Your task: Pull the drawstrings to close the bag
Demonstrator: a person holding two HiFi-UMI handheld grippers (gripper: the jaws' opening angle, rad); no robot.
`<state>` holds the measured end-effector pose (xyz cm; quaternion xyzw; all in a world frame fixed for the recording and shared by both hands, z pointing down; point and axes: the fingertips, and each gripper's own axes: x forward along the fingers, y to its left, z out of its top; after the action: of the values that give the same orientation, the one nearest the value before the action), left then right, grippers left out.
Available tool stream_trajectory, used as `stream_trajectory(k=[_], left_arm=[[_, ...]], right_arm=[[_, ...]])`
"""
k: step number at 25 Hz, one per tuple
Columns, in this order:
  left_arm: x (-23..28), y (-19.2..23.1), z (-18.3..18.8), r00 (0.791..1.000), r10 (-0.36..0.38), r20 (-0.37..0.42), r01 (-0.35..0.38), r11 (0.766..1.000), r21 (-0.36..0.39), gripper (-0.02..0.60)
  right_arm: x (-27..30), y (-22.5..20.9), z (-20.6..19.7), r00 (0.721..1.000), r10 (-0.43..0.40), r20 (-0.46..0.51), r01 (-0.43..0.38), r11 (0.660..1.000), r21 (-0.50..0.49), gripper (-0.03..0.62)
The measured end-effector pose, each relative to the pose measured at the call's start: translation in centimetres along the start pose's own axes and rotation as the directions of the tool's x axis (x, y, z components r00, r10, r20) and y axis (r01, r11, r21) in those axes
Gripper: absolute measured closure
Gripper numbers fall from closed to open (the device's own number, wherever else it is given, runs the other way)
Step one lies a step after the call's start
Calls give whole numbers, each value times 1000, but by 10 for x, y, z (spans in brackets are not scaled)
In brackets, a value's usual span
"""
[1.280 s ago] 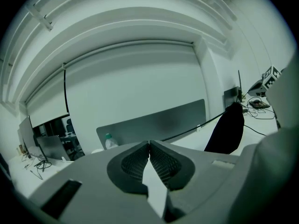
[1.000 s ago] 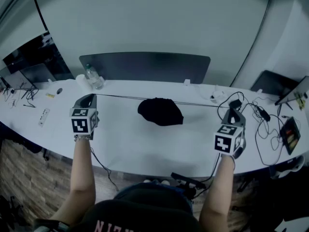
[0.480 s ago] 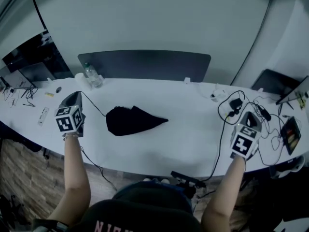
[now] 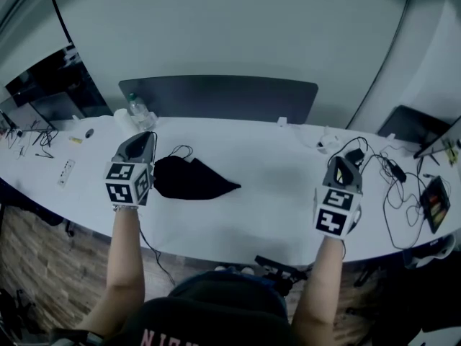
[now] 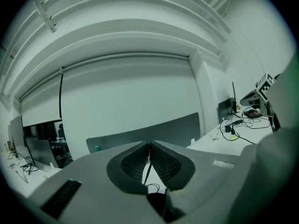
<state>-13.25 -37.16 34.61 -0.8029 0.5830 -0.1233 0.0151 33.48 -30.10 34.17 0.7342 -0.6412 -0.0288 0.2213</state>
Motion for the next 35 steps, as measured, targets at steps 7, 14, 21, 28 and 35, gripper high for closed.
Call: stream_trajectory(k=[7, 14, 21, 28, 35], left_arm=[[-8, -30, 42, 992, -48, 117, 47, 999, 11, 569], [-18, -50, 65, 976, -57, 210, 57, 998, 7, 569], [-34, -58, 92, 938, -40, 344, 33, 999, 27, 569], [-43, -63, 108, 917, -53, 396, 35, 998, 52, 569], [-46, -69, 114, 908, -59, 415, 40, 998, 56, 569]], right_arm=[[-15, 31, 38, 993, 58, 105, -60, 998, 10, 602], [-33, 56, 68, 970, 112, 214, -118, 993, 15, 602], [-49, 72, 92, 937, 154, 313, -158, 987, -13, 602], [-55, 71, 105, 922, 161, 353, -169, 986, -10, 602], [-57, 72, 108, 919, 163, 359, -170, 985, -14, 602]])
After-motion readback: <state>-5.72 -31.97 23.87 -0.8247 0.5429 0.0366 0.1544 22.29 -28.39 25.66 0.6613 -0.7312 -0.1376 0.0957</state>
